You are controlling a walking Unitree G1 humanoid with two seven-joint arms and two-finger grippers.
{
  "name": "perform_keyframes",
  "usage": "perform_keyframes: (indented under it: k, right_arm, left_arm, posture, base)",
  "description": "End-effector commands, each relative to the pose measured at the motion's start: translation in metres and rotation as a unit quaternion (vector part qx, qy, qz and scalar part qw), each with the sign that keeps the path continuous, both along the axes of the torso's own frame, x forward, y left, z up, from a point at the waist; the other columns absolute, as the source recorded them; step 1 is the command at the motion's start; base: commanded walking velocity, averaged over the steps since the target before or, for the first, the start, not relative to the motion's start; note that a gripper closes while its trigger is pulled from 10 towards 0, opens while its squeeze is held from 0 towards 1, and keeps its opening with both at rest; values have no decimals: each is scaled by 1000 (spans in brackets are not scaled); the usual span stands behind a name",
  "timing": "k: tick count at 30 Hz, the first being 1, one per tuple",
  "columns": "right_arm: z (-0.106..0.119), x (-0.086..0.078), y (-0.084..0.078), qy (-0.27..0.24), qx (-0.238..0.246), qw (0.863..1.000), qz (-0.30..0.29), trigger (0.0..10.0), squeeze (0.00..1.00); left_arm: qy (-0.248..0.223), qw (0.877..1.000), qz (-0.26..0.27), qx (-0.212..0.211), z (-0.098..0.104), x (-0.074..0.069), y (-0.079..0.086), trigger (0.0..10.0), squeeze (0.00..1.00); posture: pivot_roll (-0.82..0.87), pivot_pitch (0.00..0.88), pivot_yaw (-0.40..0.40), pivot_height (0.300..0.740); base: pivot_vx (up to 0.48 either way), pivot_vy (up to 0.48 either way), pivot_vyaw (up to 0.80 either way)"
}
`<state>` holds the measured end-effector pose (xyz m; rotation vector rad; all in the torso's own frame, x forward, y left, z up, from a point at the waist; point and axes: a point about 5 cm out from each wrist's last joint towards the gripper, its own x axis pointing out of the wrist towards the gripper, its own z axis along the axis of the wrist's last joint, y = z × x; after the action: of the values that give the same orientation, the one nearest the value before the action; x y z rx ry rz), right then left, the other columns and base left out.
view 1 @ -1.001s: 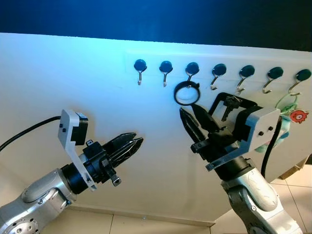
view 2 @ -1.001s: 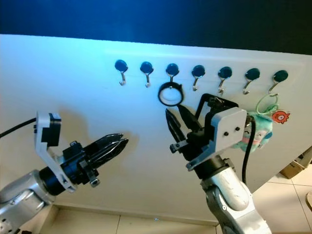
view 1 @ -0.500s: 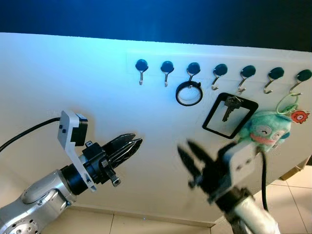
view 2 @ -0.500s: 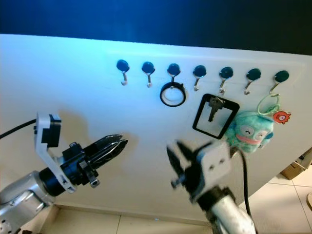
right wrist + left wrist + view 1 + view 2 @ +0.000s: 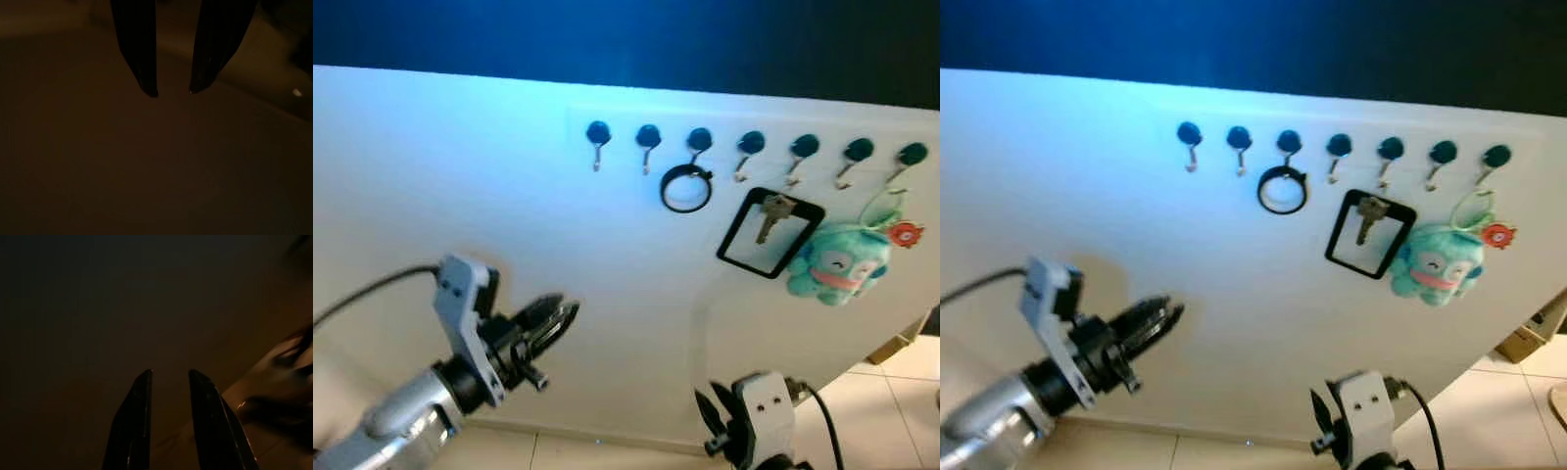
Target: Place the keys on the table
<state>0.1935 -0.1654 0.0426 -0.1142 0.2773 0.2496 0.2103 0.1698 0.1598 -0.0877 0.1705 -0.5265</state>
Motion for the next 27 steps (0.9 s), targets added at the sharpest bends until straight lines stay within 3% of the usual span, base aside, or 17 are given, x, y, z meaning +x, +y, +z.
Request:
perform_keyframes:
  k: [1,2,3,4,5,7,8,10,18,27]
  right_arm:
    - [-20,-9,-14,38,-8,999,-38,10000,0]
    - [-30,-11,-20,52,-17,997,-58,10000,0]
    - [-30,-11,-20,52,-17,997,-58,10000,0]
    - [-49,-16,-34,77,-36,992,-93,10000,0]
    - [-49,-16,-34,77,-36,992,-93,10000,0]
    - [-64,-19,-48,100,-49,984,-141,10000,0]
    - [-64,-19,-48,100,-49,984,-141,10000,0]
    - [-73,-19,-57,114,-52,976,-180,10000,0]
    - [-84,-9,-57,122,-39,968,-216,10000,0]
    - [-104,-16,-45,166,-50,968,-181,10000,0]
  left_arm:
    - [28,997,55,49,-26,2,12,10000,0]
    - [40,993,88,68,-40,3,18,10000,0]
    - [40,993,88,68,-40,3,18,10000,0]
    - [59,978,159,119,-68,5,31,10000,0]
    - [59,978,159,119,-68,5,31,10000,0]
    - [81,955,226,173,-97,5,45,10000,0]
    - [81,955,226,173,-97,5,45,10000,0]
    - [100,938,261,207,-118,2,52,10000,0]
    - [162,907,300,247,-166,-18,61,10000,0]
    - [180,885,333,270,-189,-26,67,10000,0]
  posture:
    - [54,179,-14,740]
    - [54,179,-14,740]
    - [54,179,-14,740]
    - [55,174,-16,740]
    - [55,174,-16,740]
    - [55,168,-15,740]
    - [55,168,-15,740]
    - [48,156,-16,740]
    - [33,126,-13,740]
    - [37,112,-17,740]
  base:
    - [0,0,0]
    - [0,0,0]
    - [0,0,0]
    - [0,0,0]
    - [0,0,0]
    - [0,0,0]
    - [0,0,0]
    - [0,0,0]
    - [0,0,0]
    - [0,0,0]
